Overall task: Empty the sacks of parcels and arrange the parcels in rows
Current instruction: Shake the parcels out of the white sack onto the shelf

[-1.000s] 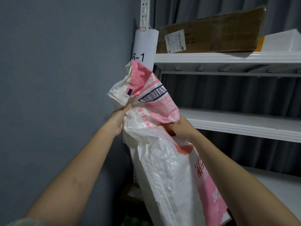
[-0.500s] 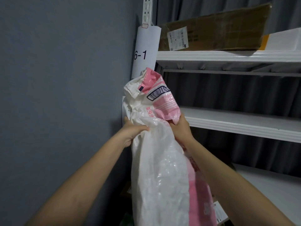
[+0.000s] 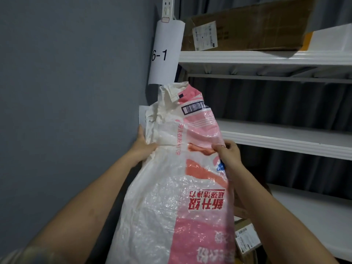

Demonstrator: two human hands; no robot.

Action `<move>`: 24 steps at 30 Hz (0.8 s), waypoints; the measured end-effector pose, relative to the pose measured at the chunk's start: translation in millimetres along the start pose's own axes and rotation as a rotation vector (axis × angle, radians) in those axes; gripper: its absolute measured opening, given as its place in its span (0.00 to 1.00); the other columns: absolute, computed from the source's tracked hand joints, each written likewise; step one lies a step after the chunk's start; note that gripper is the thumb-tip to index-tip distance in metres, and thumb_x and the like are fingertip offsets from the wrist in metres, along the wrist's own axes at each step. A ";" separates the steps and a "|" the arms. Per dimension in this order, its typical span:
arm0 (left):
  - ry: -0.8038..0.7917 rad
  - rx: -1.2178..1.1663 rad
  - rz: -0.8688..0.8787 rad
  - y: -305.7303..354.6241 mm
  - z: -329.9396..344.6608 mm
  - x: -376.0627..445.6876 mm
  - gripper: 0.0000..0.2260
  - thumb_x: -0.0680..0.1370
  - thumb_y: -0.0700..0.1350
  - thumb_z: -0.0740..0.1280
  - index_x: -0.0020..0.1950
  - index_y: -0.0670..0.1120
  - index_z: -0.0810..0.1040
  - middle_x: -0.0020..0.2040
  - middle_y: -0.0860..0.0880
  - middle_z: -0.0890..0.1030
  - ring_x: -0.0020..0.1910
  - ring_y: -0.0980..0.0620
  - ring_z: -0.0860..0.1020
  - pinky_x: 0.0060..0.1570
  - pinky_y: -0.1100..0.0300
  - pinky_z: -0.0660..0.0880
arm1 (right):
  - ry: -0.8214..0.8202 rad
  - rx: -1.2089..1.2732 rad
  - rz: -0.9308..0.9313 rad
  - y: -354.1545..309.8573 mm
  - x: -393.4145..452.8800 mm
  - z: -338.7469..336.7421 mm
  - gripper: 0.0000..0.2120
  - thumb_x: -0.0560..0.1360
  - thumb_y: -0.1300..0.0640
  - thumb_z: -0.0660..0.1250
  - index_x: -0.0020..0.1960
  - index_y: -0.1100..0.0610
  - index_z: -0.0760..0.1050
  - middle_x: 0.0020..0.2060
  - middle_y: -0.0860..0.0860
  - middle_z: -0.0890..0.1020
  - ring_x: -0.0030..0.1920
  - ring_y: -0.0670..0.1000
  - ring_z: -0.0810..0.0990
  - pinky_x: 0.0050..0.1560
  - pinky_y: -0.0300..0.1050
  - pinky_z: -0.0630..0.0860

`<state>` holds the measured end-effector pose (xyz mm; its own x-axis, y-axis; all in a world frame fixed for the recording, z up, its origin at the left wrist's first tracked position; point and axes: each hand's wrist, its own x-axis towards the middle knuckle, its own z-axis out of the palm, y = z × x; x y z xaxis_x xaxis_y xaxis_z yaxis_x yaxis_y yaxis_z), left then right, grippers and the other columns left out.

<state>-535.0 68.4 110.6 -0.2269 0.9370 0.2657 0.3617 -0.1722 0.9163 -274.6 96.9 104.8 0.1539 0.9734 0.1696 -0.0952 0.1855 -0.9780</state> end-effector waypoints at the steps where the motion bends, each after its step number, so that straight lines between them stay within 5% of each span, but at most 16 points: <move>1: -0.018 0.045 0.013 -2.7 -0.4 -1.1 0.43 0.78 0.45 0.66 0.78 0.54 0.34 0.78 0.51 0.54 0.73 0.46 0.63 0.66 0.54 0.66 | 0.023 0.073 0.025 0.5 -0.6 0.8 0.15 0.77 0.64 0.67 0.62 0.56 0.70 0.48 0.56 0.79 0.37 0.52 0.82 0.29 0.41 0.77; 3: -0.029 0.127 0.049 -8.4 0.3 -1.3 0.42 0.80 0.45 0.64 0.76 0.57 0.32 0.79 0.51 0.53 0.69 0.46 0.69 0.59 0.56 0.69 | 0.034 0.174 0.054 2.8 -1.6 3.8 0.19 0.77 0.66 0.65 0.65 0.52 0.69 0.52 0.55 0.78 0.42 0.55 0.83 0.34 0.46 0.81; 4: -0.025 0.151 0.071 -10.9 0.4 0.2 0.41 0.80 0.46 0.63 0.75 0.59 0.31 0.78 0.51 0.55 0.58 0.48 0.75 0.51 0.58 0.72 | 0.029 0.184 0.053 4.3 -1.3 6.0 0.20 0.77 0.65 0.65 0.66 0.50 0.69 0.54 0.55 0.78 0.44 0.56 0.84 0.37 0.49 0.83; 6: -0.038 0.163 0.090 -13.1 0.1 2.8 0.39 0.81 0.43 0.60 0.74 0.64 0.31 0.76 0.54 0.57 0.40 0.60 0.71 0.39 0.64 0.69 | 0.003 0.144 0.033 5.6 0.2 9.8 0.22 0.79 0.64 0.63 0.69 0.47 0.67 0.57 0.55 0.77 0.47 0.57 0.84 0.41 0.51 0.83; 7: -0.044 0.155 0.079 -11.7 0.4 2.7 0.39 0.80 0.39 0.57 0.74 0.66 0.34 0.75 0.57 0.56 0.41 0.61 0.70 0.41 0.64 0.70 | -0.009 0.109 0.024 4.6 1.1 11.1 0.23 0.80 0.63 0.62 0.71 0.45 0.66 0.59 0.56 0.77 0.48 0.58 0.84 0.40 0.51 0.83; 10: -0.055 0.068 0.082 -4.0 4.4 -1.7 0.38 0.77 0.32 0.54 0.75 0.69 0.49 0.77 0.56 0.57 0.67 0.51 0.69 0.59 0.59 0.73 | 0.009 -0.042 0.023 4.6 10.4 10.2 0.28 0.79 0.66 0.59 0.75 0.48 0.61 0.66 0.58 0.72 0.50 0.58 0.81 0.34 0.46 0.79; 14: -0.025 0.018 0.215 2.6 9.6 -9.9 0.33 0.80 0.34 0.49 0.72 0.71 0.57 0.78 0.59 0.54 0.72 0.59 0.59 0.61 0.70 0.62 | 0.052 -0.394 0.072 14.3 17.5 8.4 0.31 0.75 0.65 0.65 0.74 0.54 0.58 0.64 0.59 0.73 0.50 0.56 0.79 0.43 0.48 0.79; 17: 0.043 -0.003 0.263 6.9 8.6 -11.6 0.31 0.82 0.33 0.49 0.75 0.65 0.57 0.78 0.58 0.53 0.73 0.61 0.54 0.60 0.76 0.58 | 0.076 -0.710 -0.167 13.0 6.8 14.8 0.33 0.74 0.48 0.70 0.73 0.46 0.55 0.67 0.55 0.66 0.57 0.59 0.78 0.58 0.57 0.78; 19: 0.052 -0.006 0.293 10.0 7.4 -12.2 0.31 0.82 0.32 0.49 0.76 0.64 0.54 0.78 0.57 0.53 0.72 0.62 0.54 0.51 0.85 0.59 | -0.106 -0.743 -0.466 6.1 -6.2 21.8 0.43 0.67 0.33 0.70 0.75 0.39 0.52 0.76 0.48 0.54 0.74 0.56 0.57 0.72 0.58 0.60; 21: 0.051 -0.026 0.335 14.3 9.9 -12.8 0.31 0.82 0.33 0.49 0.76 0.64 0.53 0.78 0.56 0.52 0.70 0.66 0.58 0.45 0.86 0.63 | -0.405 -0.960 -0.701 -3.9 -21.7 31.9 0.56 0.59 0.26 0.70 0.77 0.37 0.41 0.78 0.45 0.41 0.77 0.51 0.38 0.75 0.59 0.41; 24: 0.045 -0.127 0.372 22.0 18.5 -14.1 0.30 0.82 0.34 0.50 0.75 0.64 0.55 0.77 0.59 0.54 0.68 0.69 0.64 0.53 0.79 0.66 | -0.488 -1.359 -0.883 -0.1 -29.0 45.6 0.66 0.57 0.23 0.69 0.76 0.42 0.28 0.78 0.54 0.35 0.76 0.58 0.32 0.74 0.60 0.33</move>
<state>-507.1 57.0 121.5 -0.1413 0.7897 0.5970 0.3123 -0.5367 0.7838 -323.9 74.8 105.6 -0.6262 0.6391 0.4466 0.7402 0.6672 0.0831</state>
